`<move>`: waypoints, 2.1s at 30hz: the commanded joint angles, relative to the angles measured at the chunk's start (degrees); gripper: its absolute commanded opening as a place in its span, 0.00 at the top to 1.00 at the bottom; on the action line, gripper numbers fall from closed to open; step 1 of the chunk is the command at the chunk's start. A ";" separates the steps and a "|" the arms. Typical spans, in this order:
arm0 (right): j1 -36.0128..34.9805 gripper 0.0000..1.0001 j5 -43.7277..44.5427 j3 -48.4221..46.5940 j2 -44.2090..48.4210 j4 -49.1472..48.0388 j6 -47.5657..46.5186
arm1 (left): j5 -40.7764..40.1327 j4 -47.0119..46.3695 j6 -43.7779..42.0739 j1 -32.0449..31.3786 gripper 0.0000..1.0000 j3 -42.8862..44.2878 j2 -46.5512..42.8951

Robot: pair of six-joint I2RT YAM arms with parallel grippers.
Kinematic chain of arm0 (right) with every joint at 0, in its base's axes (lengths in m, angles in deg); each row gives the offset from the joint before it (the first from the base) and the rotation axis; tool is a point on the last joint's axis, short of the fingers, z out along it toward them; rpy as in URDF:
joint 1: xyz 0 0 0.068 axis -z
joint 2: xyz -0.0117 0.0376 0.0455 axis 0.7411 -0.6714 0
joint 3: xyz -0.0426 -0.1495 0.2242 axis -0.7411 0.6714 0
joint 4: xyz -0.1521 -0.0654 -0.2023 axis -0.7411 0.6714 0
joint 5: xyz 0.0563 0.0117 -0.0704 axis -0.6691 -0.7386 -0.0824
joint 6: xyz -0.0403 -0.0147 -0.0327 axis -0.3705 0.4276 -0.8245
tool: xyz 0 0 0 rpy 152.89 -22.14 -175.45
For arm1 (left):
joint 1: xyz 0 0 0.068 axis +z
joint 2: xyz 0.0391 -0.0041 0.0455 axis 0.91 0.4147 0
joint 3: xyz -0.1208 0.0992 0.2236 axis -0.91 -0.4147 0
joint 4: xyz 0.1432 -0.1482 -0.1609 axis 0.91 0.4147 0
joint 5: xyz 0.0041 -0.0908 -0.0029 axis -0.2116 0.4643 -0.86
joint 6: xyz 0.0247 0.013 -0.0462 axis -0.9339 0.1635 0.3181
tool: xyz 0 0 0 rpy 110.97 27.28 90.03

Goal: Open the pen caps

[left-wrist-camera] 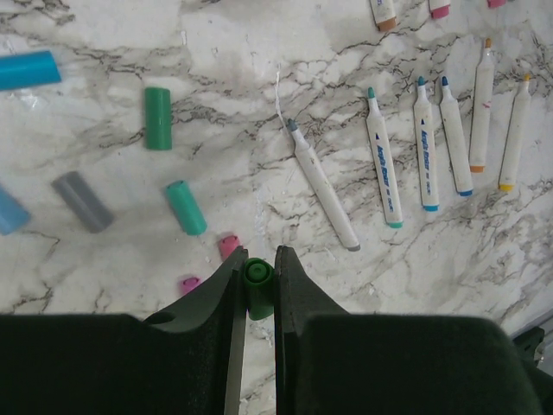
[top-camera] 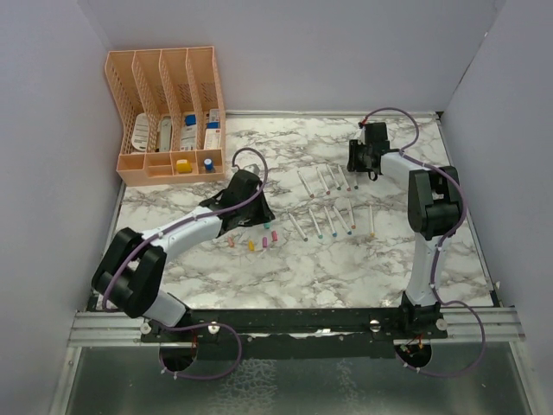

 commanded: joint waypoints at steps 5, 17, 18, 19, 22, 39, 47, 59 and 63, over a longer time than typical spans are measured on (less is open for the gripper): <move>0.25 0.44 0.14 0.45 1.80 -0.35 0.73 | -2.51 -0.52 -5.13 -0.39 1.00 8.01 8.86; 0.34 0.26 -2.92 0.63 15.36 0.34 1.05 | -3.01 0.08 -7.00 -0.39 0.94 10.87 16.97; 0.35 0.25 -3.34 1.03 16.74 0.27 1.09 | -2.78 0.07 -7.12 -0.39 0.92 10.96 17.34; 0.34 0.24 -3.72 1.38 18.18 0.37 1.11 | -2.57 0.07 -7.02 -0.43 0.90 11.04 17.70; 0.36 0.19 -5.07 1.91 22.09 0.99 1.02 | -2.47 0.04 -7.02 -0.39 0.80 11.06 17.90; 0.25 0.01 -9.39 14.04 43.55 3.61 5.48 | -9.92 7.12 -9.29 0.48 0.03 17.61 1.52; 0.25 0.01 -0.91 28.36 57.23 6.94 13.29 | -18.58 9.42 -8.83 0.49 0.01 8.07 -23.11; 0.34 0.01 24.83 34.27 72.95 19.44 29.74 | -32.54 24.91 -2.02 0.50 0.01 -1.41 -50.43; 0.36 0.01 27.31 34.98 77.32 21.65 29.73 | -35.13 28.10 -0.42 0.50 0.01 -2.68 -55.30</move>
